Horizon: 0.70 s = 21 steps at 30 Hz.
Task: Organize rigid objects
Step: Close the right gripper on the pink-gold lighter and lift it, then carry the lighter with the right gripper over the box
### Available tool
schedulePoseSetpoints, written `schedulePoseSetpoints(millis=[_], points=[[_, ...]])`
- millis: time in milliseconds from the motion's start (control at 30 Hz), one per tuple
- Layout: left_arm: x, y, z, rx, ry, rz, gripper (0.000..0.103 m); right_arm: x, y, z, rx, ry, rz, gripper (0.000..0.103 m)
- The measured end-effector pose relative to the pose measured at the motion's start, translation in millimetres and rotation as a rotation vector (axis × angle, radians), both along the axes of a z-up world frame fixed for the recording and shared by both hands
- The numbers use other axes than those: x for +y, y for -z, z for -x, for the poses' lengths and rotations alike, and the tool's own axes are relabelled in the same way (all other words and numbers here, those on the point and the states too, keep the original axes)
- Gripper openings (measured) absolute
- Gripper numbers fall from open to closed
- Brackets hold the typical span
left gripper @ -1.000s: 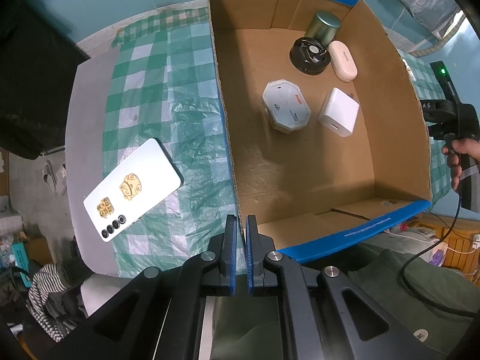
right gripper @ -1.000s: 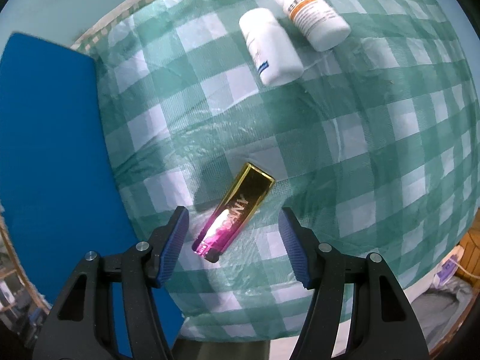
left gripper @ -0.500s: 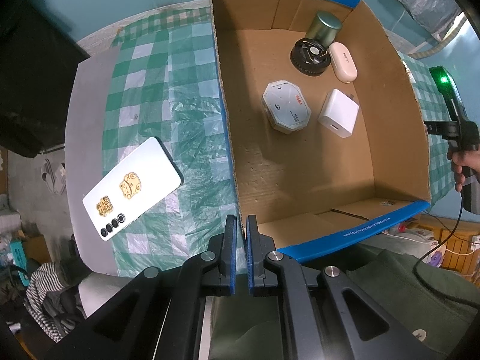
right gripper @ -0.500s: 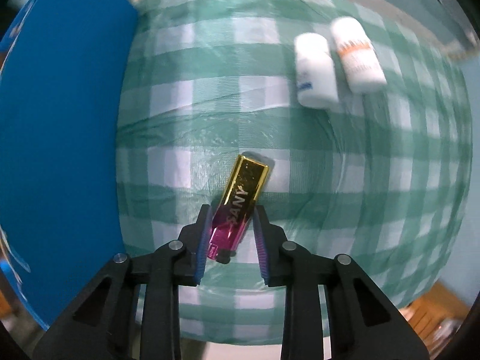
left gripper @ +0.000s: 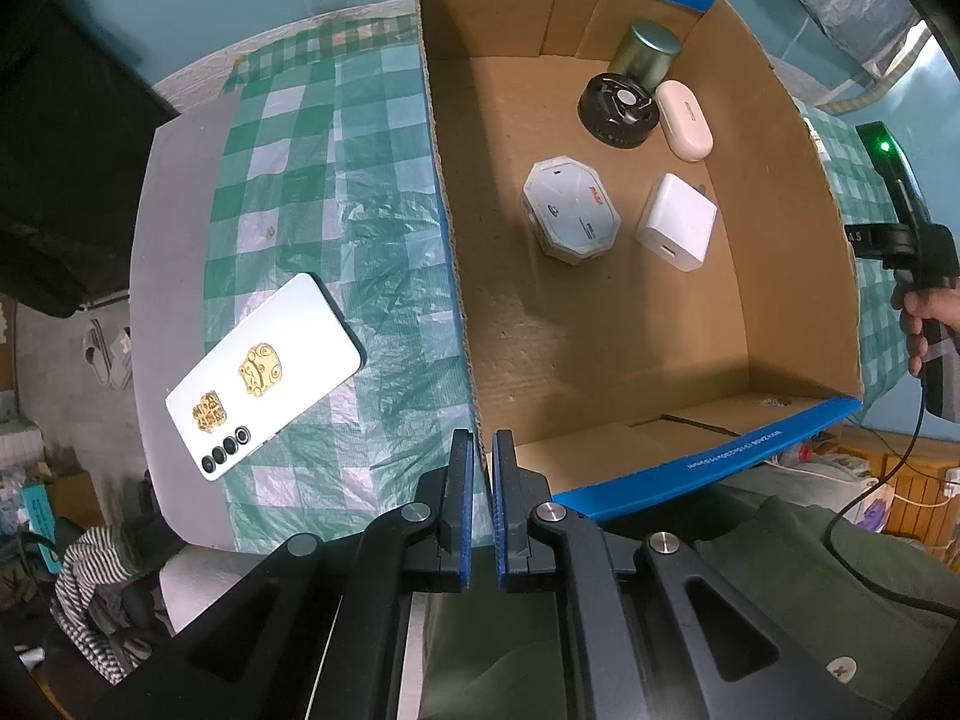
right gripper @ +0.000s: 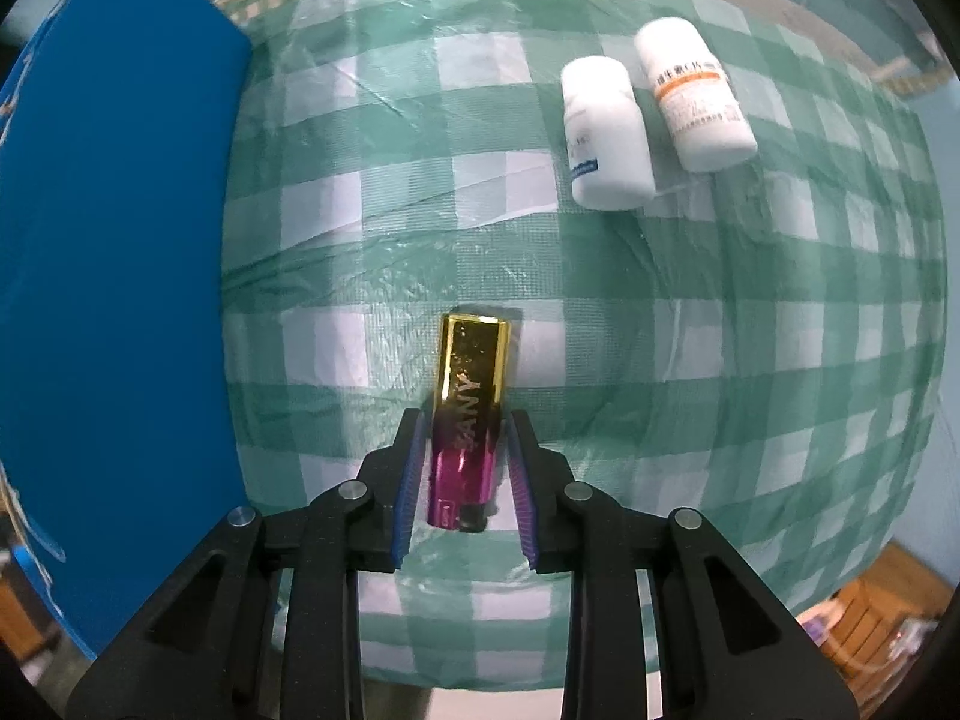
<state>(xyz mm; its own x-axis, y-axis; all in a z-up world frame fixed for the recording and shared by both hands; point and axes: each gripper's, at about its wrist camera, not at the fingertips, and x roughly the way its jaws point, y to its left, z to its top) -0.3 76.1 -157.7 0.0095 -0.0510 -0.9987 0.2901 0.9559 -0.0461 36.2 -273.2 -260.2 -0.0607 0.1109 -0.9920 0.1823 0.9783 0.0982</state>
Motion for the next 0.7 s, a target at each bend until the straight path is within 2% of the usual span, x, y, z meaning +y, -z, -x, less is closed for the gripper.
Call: schedulePoseSetpoints(millis=[200, 367, 700], points=[[1, 0, 1, 0.001, -0.004, 0.003, 0.006, -3, -5, -1, -0.020, 0.037, 0.018, 0.027], [1, 0, 1, 0.000, -0.003, 0.003, 0.006, 6, -6, 5, -0.032, 0.037, 0.024, 0.022], [3, 1, 2, 0.001, -0.007, 0.002, 0.006, 9, -25, 9, -0.022, -0.066, 0.024, 0.022]])
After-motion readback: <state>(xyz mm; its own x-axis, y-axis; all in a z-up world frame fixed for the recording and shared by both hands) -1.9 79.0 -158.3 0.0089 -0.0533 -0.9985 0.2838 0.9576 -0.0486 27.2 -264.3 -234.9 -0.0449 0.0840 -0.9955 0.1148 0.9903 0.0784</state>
